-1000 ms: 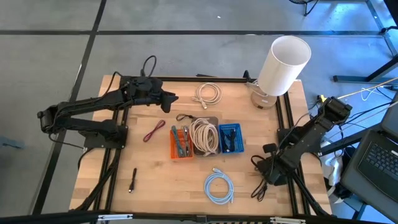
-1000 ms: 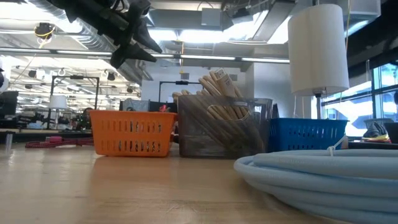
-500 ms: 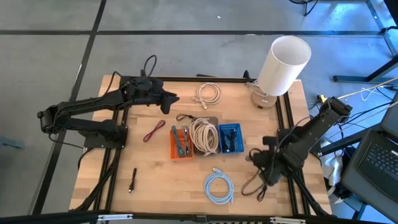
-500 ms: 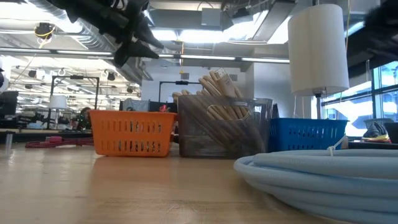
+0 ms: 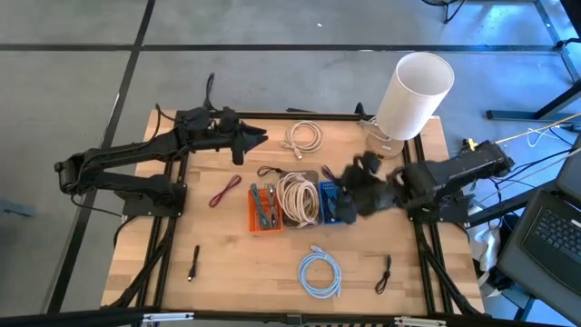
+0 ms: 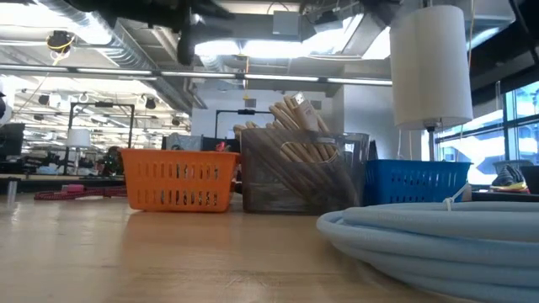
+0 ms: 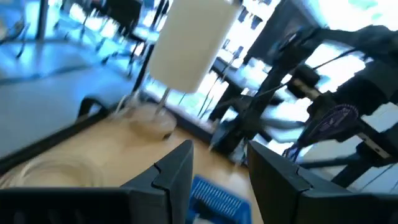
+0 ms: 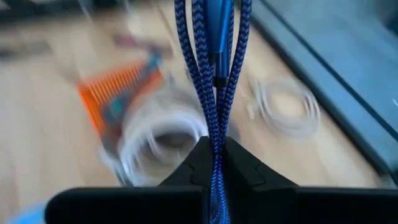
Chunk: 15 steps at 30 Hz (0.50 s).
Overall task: Pick & Place USB Port
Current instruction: Put the black and violet charger cable into the orange bin
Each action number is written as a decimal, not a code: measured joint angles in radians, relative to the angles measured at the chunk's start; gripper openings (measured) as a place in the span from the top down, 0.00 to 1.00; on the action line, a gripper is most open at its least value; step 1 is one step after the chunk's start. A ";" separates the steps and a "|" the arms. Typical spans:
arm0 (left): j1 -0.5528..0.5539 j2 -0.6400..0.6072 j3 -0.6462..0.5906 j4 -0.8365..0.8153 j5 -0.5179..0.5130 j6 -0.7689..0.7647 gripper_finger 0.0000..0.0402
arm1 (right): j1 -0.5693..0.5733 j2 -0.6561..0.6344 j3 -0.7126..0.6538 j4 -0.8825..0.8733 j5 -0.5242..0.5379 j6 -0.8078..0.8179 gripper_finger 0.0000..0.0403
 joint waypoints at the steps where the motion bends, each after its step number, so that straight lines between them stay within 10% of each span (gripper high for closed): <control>1: 0.000 0.000 0.000 0.032 0.001 -0.003 0.64 | -0.026 0.000 0.017 0.062 -0.015 -0.059 0.96; 15: -0.031 0.035 0.096 0.303 0.112 -0.066 0.64 | -0.290 0.000 0.051 0.584 -0.386 -0.387 0.96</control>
